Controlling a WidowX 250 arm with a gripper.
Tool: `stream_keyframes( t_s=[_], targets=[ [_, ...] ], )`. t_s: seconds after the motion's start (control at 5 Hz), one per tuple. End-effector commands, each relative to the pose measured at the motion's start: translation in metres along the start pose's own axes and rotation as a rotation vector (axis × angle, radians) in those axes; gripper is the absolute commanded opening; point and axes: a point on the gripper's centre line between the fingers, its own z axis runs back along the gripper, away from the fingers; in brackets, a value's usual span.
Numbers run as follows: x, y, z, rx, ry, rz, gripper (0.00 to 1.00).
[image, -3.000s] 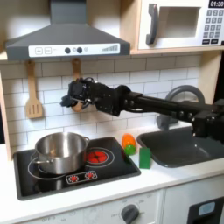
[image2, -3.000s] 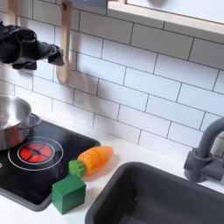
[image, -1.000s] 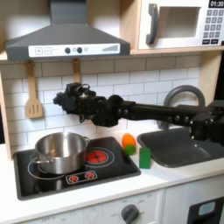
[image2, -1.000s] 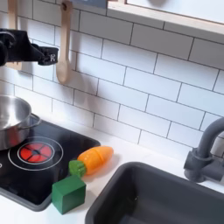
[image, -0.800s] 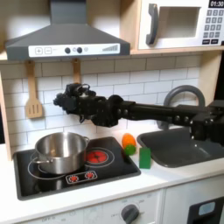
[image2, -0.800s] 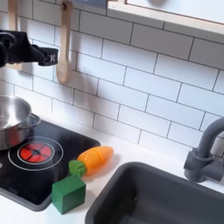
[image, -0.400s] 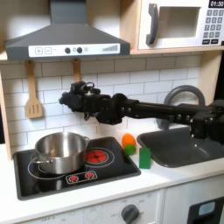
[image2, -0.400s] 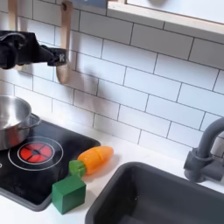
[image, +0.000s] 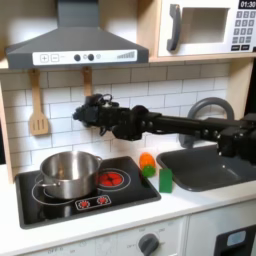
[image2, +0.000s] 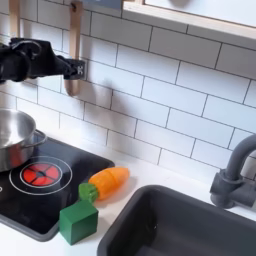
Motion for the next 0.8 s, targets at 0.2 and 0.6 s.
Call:
stream_keyframes(
  t_s=[0.2, 0.6],
  targets=[
    [0.030, -0.002, -0.006, 0.026, -0.066, 0.011, 1.00],
    [0.030, 0.005, -0.013, 0.050, -0.053, 0.006, 1.00]
  ],
)
